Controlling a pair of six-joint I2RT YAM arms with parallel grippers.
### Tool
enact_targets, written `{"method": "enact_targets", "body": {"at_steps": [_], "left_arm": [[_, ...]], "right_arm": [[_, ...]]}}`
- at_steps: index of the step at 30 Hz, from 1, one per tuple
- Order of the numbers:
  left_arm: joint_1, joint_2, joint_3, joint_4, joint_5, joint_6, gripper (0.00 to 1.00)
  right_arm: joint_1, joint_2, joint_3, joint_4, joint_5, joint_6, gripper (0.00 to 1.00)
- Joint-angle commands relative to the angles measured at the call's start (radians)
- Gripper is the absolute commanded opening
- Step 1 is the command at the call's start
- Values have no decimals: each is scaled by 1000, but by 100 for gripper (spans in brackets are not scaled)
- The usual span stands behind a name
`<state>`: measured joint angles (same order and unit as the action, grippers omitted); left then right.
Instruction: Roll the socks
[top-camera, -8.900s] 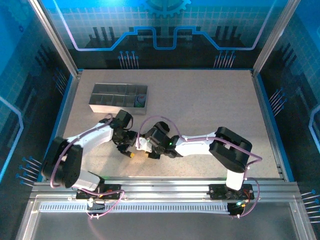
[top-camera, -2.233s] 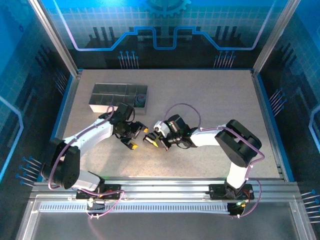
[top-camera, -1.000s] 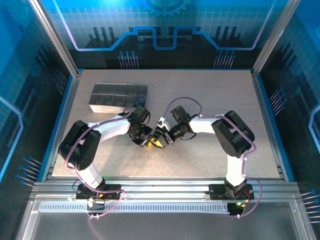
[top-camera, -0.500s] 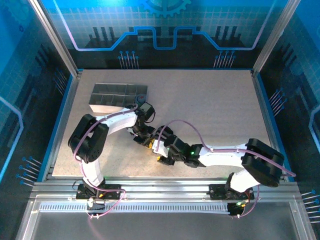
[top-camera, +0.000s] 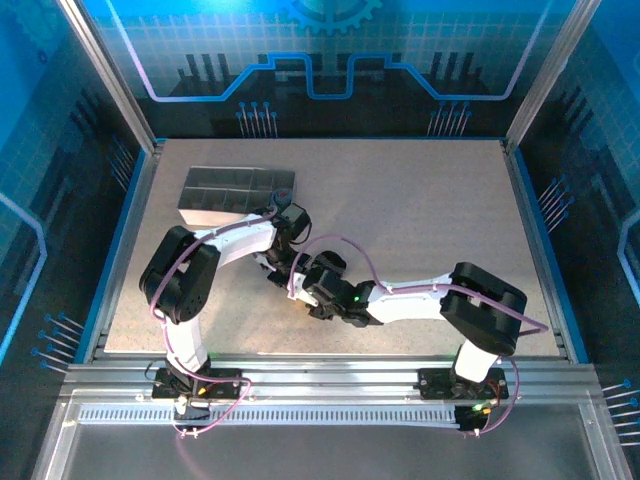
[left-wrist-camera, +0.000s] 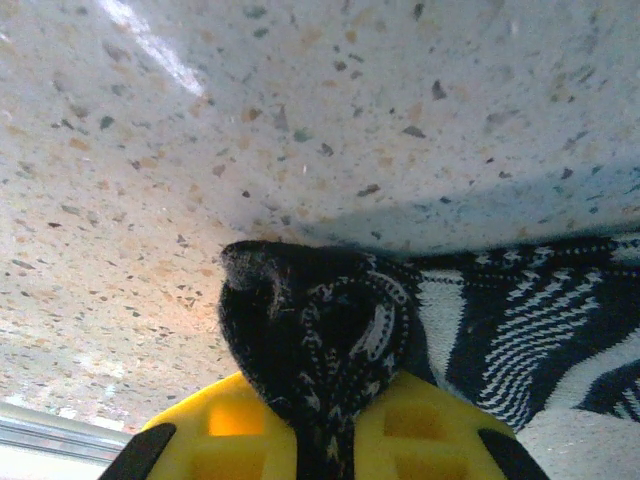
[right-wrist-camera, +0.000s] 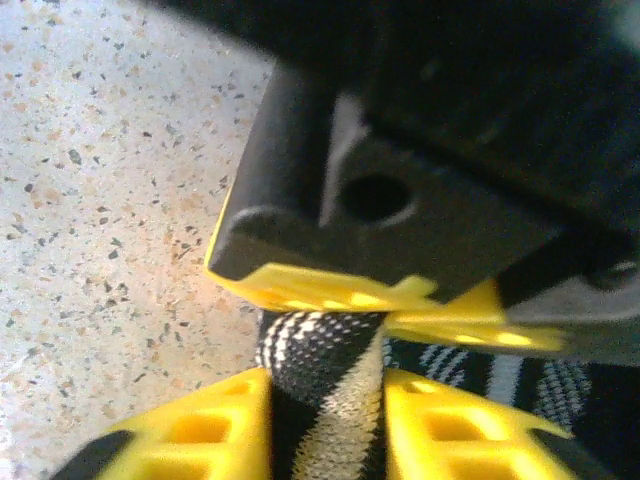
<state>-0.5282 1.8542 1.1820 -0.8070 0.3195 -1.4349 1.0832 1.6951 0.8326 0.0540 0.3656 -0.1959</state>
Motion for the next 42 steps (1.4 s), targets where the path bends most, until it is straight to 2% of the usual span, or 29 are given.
{"method": "enact_targets", "body": {"at_steps": [1,3,7,10,11,17,25,31,36,42], "left_arm": [[7,13,-50,-60,-48,9,7],[13,-19,-68,-35,-34,7,22],[39,-111,-115,10,-15,-10,66],[60,-176,-108,-15,-49,12,85],[65,-192,-95,-37,-67,27,88],[73,-266,-72,-91,-139,103,88],[29,-338,-185,178,-104,168,70],[-11,-286,-210,313,-81,175,66],[-32,-218,-212,362,-74,165,66],[-42,-160,-210,346,-107,154,65]], "right_arm": [[-53,25,3,-73,-19,76,7],[-83,24,-10,-95,-89,107,0],[-174,58,-10,-161,-319,154,0],[-230,78,-21,-179,-458,172,0],[-244,83,-26,-178,-492,178,0],[-342,127,-31,-185,-663,211,0],[-441,228,62,-286,-819,238,0],[-518,278,77,-295,-916,299,0],[-559,309,80,-299,-967,330,0],[-579,337,102,-327,-968,351,0]]}}
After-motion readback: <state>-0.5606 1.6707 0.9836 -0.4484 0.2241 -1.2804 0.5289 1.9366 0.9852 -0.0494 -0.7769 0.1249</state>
